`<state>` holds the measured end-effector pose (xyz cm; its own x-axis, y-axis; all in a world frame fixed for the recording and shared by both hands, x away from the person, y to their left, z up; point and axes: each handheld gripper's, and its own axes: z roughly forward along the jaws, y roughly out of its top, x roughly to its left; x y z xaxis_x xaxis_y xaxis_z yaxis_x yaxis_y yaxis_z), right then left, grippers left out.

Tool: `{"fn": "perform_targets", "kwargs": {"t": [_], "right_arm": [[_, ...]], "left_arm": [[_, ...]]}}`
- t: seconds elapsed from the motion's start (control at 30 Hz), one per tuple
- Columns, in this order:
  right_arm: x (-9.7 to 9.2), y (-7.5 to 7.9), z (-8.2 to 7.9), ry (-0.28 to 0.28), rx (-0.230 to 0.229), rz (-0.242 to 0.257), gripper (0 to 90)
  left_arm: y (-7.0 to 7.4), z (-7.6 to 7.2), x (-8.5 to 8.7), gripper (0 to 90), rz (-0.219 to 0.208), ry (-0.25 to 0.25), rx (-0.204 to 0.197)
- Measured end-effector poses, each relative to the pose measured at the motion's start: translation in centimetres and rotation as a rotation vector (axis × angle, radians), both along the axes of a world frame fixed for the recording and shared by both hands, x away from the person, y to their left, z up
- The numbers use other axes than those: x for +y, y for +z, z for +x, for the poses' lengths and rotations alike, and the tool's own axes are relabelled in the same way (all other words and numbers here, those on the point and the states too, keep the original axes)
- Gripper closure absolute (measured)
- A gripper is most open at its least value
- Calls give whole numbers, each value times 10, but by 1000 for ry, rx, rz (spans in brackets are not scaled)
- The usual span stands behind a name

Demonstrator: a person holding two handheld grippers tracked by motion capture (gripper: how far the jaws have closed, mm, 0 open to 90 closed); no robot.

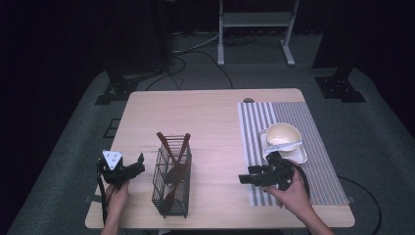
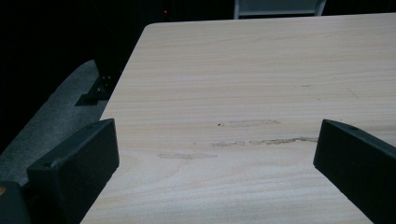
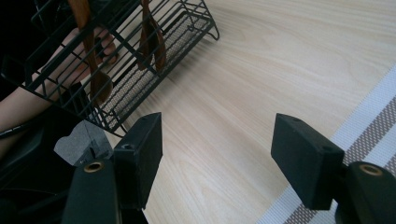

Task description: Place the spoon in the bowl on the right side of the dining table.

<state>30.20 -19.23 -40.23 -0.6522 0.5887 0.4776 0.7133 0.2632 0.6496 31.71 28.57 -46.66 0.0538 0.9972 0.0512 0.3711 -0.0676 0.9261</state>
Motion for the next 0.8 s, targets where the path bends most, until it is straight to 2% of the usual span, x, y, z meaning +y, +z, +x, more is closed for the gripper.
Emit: {"fn": "perform_targets", "kwargs": {"t": [0.37,0.53,0.8], "right_arm": [[16,14,7,27,-11,4,326],[24,16,11,38,-10,-9,325],[28,18,20,40,1,0,325]], "left_arm": [[0,0,0,0,-1,-1,1],[0,0,0,0,1,-1,1],[0,0,0,0,2,-2,-1]]}}
